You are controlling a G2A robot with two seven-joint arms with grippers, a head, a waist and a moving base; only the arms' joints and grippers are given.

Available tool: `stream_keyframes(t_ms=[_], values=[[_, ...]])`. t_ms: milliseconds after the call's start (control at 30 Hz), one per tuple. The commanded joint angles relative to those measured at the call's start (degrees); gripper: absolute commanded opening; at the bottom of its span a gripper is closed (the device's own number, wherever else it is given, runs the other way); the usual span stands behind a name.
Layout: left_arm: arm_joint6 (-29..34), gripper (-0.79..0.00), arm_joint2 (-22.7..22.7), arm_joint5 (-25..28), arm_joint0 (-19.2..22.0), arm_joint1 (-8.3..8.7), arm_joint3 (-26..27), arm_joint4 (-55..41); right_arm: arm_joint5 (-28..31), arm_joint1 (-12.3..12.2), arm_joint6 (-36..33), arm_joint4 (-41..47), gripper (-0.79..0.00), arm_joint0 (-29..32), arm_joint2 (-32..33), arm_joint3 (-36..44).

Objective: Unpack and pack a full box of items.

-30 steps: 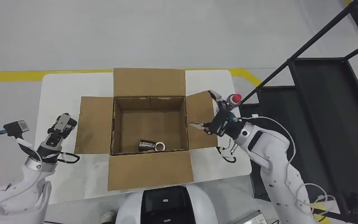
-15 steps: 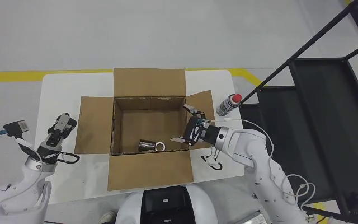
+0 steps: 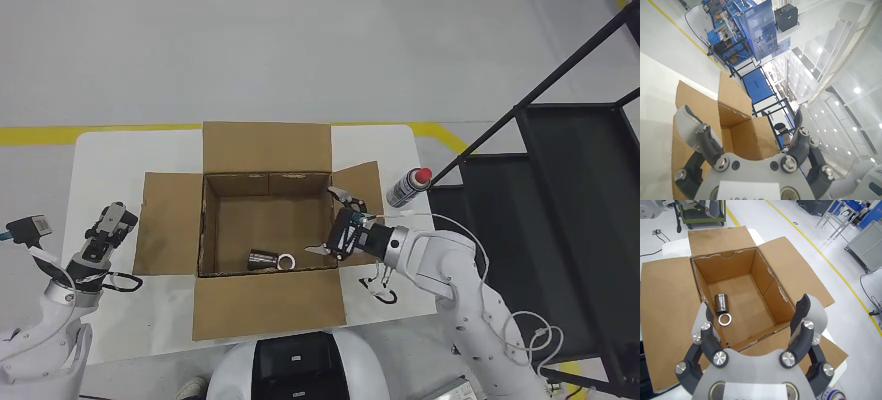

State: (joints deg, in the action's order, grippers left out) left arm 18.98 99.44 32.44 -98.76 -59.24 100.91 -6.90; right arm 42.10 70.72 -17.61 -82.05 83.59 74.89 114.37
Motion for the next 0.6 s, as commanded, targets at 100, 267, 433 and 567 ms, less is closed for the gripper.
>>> stream_keyframes(t_ms=[100,267,433,567], values=[[0.0,0.0,0.0,0.0,0.0,0.0,0.0,0.0,1.1,0.6,-8.9,3.2,0.0,-6.4,-6.6,-2.0],[0.0,0.0,0.0,0.0,0.0,0.0,0.0,0.0,-1.9,2.2,-27.6,7.1,0.0,-15.5,-17.1,-6.5],[0.0,0.0,0.0,0.0,0.0,0.0,0.0,0.0,-7.8,4.1,-35.9,13.9,0.0,-22.9,-22.8,-12.1],[0.0,0.0,0.0,0.0,0.0,0.0,0.0,0.0,-12.5,5.1,-36.5,16.1,0.0,-26.5,-24.9,-17.1]])
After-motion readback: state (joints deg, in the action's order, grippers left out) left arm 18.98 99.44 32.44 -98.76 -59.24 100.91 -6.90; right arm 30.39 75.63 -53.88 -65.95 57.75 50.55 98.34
